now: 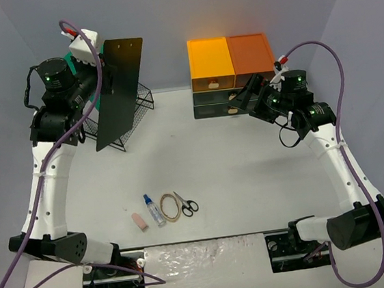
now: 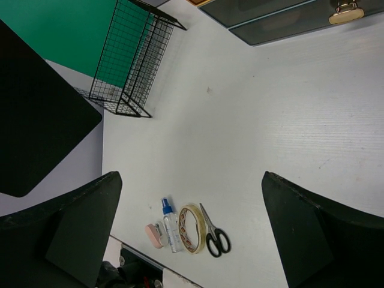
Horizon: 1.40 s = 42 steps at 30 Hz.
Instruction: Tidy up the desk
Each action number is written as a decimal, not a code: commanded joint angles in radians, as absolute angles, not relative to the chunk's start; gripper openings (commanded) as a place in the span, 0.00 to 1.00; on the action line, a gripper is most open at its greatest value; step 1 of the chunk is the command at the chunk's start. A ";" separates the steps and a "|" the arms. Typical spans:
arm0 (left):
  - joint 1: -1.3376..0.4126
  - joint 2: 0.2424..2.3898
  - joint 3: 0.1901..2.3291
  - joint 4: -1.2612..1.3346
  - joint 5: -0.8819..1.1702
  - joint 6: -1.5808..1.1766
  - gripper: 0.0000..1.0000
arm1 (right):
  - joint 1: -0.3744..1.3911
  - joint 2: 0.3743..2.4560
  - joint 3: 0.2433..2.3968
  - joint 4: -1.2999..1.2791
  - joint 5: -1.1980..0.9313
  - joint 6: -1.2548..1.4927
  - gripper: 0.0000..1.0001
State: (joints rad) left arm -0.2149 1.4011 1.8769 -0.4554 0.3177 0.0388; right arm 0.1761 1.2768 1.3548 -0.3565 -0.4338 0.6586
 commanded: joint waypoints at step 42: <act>0.000 2.042 2.346 0.117 0.619 -0.107 0.00 | 0.184 1.349 1.165 -0.304 -0.465 0.535 1.00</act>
